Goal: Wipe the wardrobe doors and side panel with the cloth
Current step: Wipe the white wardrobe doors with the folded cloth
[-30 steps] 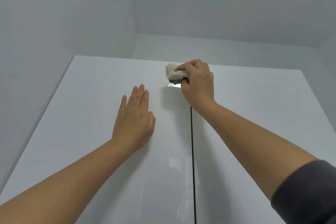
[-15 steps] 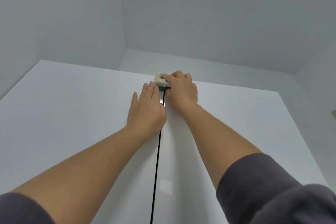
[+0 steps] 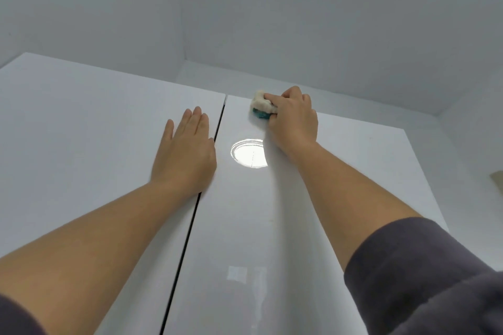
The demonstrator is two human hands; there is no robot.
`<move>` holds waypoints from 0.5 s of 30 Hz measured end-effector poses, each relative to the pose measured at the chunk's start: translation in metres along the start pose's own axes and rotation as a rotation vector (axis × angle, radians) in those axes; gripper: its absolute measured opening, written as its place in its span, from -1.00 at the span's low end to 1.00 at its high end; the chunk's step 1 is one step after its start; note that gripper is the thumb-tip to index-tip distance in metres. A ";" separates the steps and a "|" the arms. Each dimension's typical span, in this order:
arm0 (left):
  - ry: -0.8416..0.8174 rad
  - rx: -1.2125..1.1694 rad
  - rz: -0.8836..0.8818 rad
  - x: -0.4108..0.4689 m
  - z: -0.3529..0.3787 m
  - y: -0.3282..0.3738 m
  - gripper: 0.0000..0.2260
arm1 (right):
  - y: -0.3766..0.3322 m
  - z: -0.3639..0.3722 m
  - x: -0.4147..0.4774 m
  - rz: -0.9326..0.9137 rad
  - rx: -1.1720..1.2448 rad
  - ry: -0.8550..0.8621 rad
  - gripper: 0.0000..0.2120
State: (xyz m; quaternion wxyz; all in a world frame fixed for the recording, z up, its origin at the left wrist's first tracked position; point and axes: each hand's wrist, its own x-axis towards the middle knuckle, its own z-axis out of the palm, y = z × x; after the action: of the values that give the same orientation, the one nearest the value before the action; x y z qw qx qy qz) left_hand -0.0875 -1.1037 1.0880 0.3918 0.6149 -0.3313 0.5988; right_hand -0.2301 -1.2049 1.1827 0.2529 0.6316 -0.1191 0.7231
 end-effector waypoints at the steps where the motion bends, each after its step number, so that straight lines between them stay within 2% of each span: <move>1: 0.000 -0.001 0.000 0.000 0.001 0.000 -0.52 | 0.008 -0.002 -0.001 0.004 -0.002 0.002 -0.52; 15: 0.013 -0.020 -0.008 -0.001 0.002 -0.001 -0.52 | 0.132 -0.048 -0.015 0.166 -0.057 0.042 -0.53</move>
State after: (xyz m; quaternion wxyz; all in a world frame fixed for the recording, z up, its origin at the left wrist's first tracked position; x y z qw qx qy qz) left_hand -0.0860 -1.1052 1.0870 0.4024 0.6084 -0.3320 0.5980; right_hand -0.3384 -1.2955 1.1793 0.2122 0.5967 -0.1863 0.7511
